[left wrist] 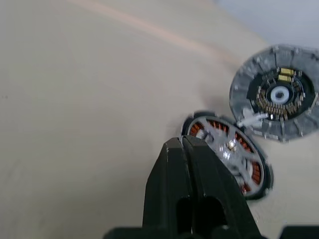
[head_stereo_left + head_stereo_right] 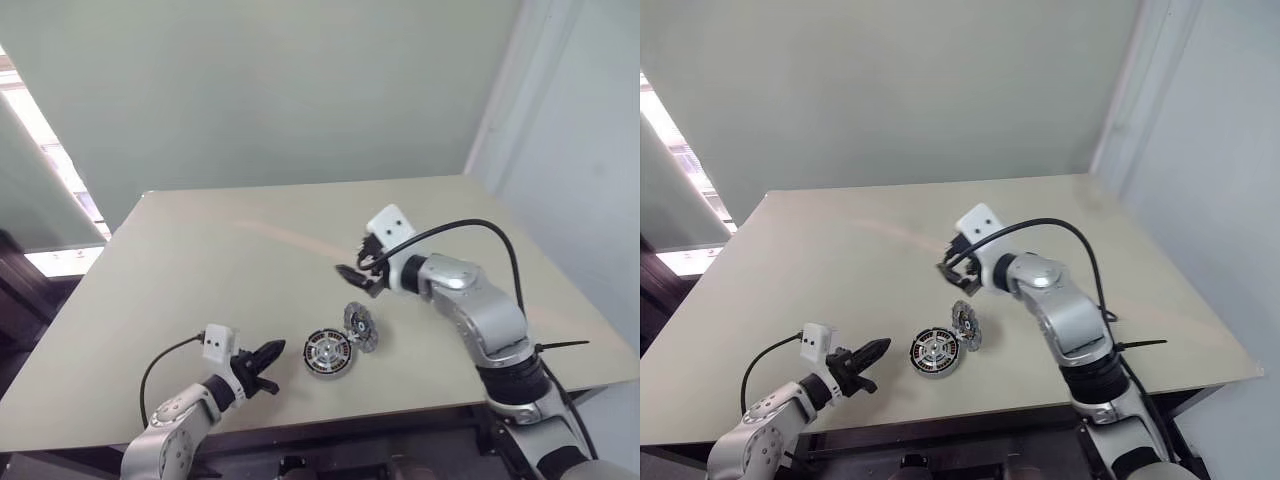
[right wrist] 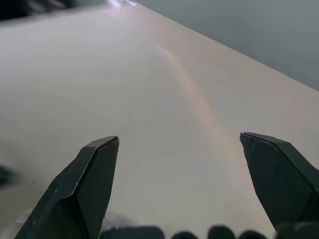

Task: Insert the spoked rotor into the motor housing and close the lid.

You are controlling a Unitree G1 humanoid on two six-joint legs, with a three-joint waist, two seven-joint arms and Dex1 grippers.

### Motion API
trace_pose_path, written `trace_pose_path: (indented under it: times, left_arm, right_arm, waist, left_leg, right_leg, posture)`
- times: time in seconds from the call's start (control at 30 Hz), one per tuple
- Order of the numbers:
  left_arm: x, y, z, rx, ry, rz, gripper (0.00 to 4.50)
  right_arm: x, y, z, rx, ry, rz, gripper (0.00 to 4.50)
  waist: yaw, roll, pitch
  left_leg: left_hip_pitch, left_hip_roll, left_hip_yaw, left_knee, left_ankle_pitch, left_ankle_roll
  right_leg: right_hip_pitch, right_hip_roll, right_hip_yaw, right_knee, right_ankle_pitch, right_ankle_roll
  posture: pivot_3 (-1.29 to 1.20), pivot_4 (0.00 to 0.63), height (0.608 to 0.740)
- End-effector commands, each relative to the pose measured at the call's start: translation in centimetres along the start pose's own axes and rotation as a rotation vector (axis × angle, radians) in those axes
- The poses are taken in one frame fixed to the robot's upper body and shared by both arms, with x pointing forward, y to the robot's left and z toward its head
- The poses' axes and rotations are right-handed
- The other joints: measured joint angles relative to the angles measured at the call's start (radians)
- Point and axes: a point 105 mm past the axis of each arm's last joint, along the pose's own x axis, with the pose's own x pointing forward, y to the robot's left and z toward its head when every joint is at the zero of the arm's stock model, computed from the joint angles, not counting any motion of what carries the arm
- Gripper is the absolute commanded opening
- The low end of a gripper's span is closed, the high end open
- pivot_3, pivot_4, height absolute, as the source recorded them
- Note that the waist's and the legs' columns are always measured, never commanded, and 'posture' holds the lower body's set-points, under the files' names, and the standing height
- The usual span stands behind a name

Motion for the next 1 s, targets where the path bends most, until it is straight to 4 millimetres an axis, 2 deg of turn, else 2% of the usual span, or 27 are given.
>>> trace_pose_path:
  times: [0.03,0.1,0.17,0.23,0.33,0.5,0.67,0.83,1.0]
  left_arm:
    - [-0.1,-0.1,1.2,0.041,-0.044,-0.002,0.00]
    - [-0.3,0.1,1.3,0.039,-0.050,0.013,0.00]
    - [-0.4,0.1,1.4,0.047,-0.041,0.013,0.00]
    - [-0.4,0.1,1.5,0.053,-0.037,0.012,0.00]
    - [-0.5,0.2,1.8,0.062,-0.035,0.012,0.00]
    - [-0.4,0.2,2.1,0.071,-0.033,0.009,0.00]
    - [-0.3,0.1,2.2,0.076,-0.031,0.004,0.00]
    - [-0.4,-0.1,2.2,0.079,-0.031,0.005,0.00]
    - [-0.5,-0.1,1.7,0.075,-0.022,0.008,0.00]
  right_arm:
    - [-0.6,-1.8,-1.7,-0.118,0.055,-0.069,4.25]
    - [-0.9,-2.2,-4.2,-0.191,0.129,-0.075,4.25]
    - [-1.0,-1.0,-6.4,-0.205,0.182,-0.013,4.25]
    - [-1.0,0.9,-7.5,-0.177,0.194,0.070,4.25]
    - [-0.7,3.6,-7.2,-0.087,0.151,0.162,4.25]
    - [0.2,7.2,-5.5,0.064,0.061,0.259,4.25]
    - [1.4,9.2,-5.3,0.102,0.055,0.295,4.25]
    - [2.0,9.3,-5.9,0.115,0.064,0.293,4.25]
    - [1.6,8.0,-4.8,0.240,-0.002,0.311,4.25]
  waist:
    - [0.000,0.000,0.000]
    - [0.000,0.000,0.000]
    - [0.000,0.000,0.000]
    - [-0.002,0.000,0.000]
    - [-0.003,0.000,0.000]
    - [-0.001,0.000,0.000]
    - [0.001,0.000,0.000]
    - [0.001,0.000,0.000]
    - [0.001,0.000,0.000]
  left_leg:
    - [0.000,0.000,0.000,0.000,0.000,0.000]
    - [0.000,0.000,0.000,-0.001,0.000,0.000]
    - [0.000,0.000,0.001,-0.001,0.000,0.000]
    - [0.000,0.000,0.001,-0.001,0.000,0.000]
    - [0.001,0.002,0.002,-0.002,0.000,0.000]
    - [0.002,0.004,0.002,0.000,0.000,0.000]
    - [0.002,0.003,0.002,0.001,0.000,0.000]
    - [0.002,0.003,0.002,0.000,0.000,0.000]
    - [0.002,0.003,0.002,0.001,0.000,0.000]
  right_leg:
    - [0.000,0.000,0.000,0.000,0.000,0.000]
    - [0.000,0.000,0.000,-0.001,0.000,0.000]
    - [0.001,0.000,0.000,-0.001,0.000,0.000]
    - [0.000,0.000,0.001,-0.001,0.000,0.000]
    - [0.000,0.002,0.001,-0.001,0.000,0.000]
    - [0.002,0.002,0.000,0.000,0.000,0.000]
    - [0.002,0.002,0.000,0.000,0.000,0.000]
    - [0.002,0.002,0.000,0.000,0.000,0.000]
    - [0.002,0.002,0.000,0.000,0.000,-0.001]
  posture:
    - [0.00,0.000,0.740]
    - [0.00,0.000,0.740]
    - [0.00,0.000,0.740]
    - [0.00,0.000,0.740]
    - [0.00,0.000,0.740]
    - [0.00,0.000,0.740]
    - [0.00,0.000,0.740]
    - [0.00,0.000,0.740]
    - [0.00,0.000,0.740]
